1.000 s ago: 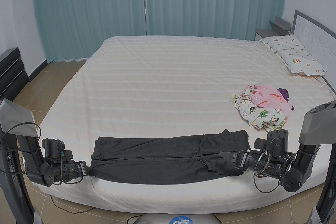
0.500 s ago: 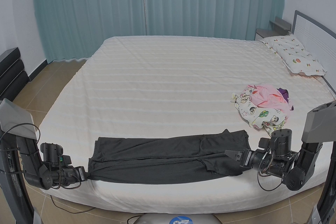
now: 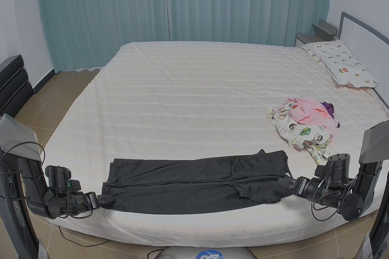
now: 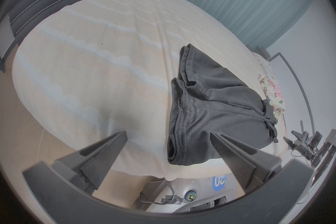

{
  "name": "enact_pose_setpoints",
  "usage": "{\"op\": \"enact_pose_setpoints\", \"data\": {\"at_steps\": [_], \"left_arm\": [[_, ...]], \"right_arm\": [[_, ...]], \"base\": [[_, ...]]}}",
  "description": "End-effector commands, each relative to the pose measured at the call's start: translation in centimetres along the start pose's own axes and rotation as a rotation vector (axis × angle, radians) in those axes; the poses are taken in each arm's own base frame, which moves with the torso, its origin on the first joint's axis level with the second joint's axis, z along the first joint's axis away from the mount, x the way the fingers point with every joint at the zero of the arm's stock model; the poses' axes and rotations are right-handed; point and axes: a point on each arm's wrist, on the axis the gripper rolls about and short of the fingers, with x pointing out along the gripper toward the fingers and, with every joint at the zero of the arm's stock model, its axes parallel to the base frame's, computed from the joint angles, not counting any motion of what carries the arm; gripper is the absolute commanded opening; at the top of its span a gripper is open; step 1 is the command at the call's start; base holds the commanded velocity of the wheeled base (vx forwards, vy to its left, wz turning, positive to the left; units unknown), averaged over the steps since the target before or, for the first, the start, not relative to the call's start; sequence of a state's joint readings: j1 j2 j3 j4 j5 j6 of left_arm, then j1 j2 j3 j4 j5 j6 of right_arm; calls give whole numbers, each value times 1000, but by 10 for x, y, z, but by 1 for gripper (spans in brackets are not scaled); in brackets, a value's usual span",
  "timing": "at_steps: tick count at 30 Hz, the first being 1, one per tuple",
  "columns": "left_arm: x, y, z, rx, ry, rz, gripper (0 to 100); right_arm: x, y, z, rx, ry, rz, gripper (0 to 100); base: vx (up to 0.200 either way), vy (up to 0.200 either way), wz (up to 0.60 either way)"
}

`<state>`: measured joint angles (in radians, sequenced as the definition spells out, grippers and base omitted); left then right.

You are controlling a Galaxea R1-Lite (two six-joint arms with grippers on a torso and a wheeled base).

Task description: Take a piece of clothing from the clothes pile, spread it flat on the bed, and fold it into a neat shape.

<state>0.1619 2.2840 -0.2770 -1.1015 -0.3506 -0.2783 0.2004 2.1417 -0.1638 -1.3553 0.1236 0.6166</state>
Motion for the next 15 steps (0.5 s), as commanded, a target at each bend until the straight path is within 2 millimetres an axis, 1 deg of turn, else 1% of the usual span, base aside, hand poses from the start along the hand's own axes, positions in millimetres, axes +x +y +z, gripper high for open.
{"op": "enact_pose_setpoints", "data": {"at_steps": [1,4,9,11,12,15], "left_arm": [[-3,2,3,-43,-7,-22,100],[-4,0,3,-70,-7,-39,100],[-4,0,3,-72,-7,-39,100],[-4,1,4,-72,-7,-40,100],[-4,1,4,-72,-7,-39,100],[-4,1,3,-73,-7,-40,100]], "right_arm": [[7,-14,-10,106,51,-66,100],[12,-18,-14,189,64,-85,100],[23,-28,-24,209,80,-159,100],[29,-29,-23,204,45,-194,100],[30,-29,-23,204,42,-195,100],[39,-28,-19,227,7,-201,100]], "base": [[0,0,0],[0,0,0],[0,0,0],[0,0,0],[0,0,0],[0,0,0]]}}
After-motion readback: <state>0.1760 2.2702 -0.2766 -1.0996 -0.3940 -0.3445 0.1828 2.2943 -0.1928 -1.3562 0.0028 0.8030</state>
